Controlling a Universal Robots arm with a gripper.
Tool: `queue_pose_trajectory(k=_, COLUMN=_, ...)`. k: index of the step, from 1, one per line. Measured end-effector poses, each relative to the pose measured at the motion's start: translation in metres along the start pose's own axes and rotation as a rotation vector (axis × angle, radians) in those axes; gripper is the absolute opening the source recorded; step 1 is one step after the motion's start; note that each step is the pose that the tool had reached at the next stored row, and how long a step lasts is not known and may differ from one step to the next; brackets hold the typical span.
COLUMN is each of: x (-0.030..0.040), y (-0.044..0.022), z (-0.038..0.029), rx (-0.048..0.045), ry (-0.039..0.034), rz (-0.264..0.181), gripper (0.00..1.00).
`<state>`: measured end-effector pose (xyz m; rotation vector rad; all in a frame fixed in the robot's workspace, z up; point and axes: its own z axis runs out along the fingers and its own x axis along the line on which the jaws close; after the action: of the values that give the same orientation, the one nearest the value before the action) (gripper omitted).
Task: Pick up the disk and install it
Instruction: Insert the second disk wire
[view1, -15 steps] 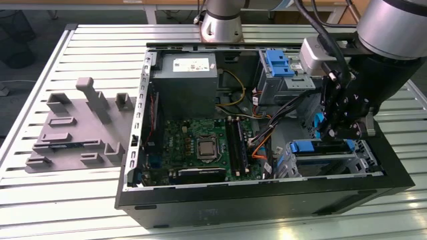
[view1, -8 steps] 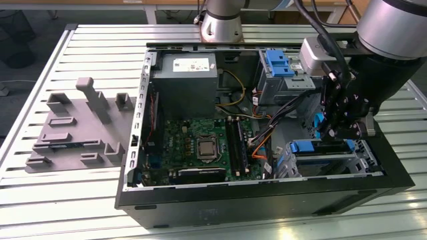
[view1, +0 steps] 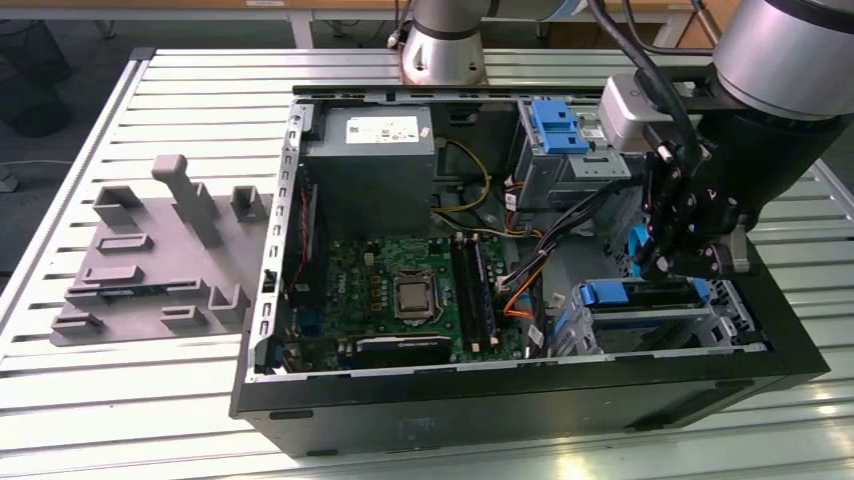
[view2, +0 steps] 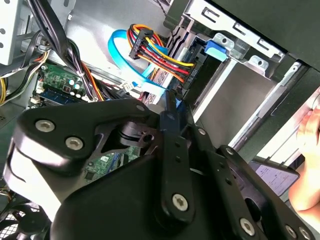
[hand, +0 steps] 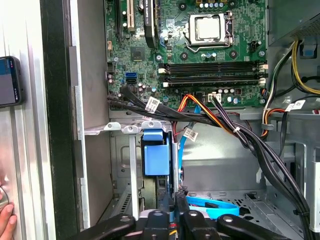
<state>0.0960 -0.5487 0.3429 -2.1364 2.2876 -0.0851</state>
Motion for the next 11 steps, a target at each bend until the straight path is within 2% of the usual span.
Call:
queue_pose_trajectory(k=1, x=0.0, y=0.0, z=0.0, rx=0.0, ry=0.0, rz=0.0, gripper=0.16)
queue_pose_trajectory(k=11, x=0.0012, y=0.0001, z=0.0031, rx=-0.0001, ry=-0.0023, rz=0.0, gripper=0.16)
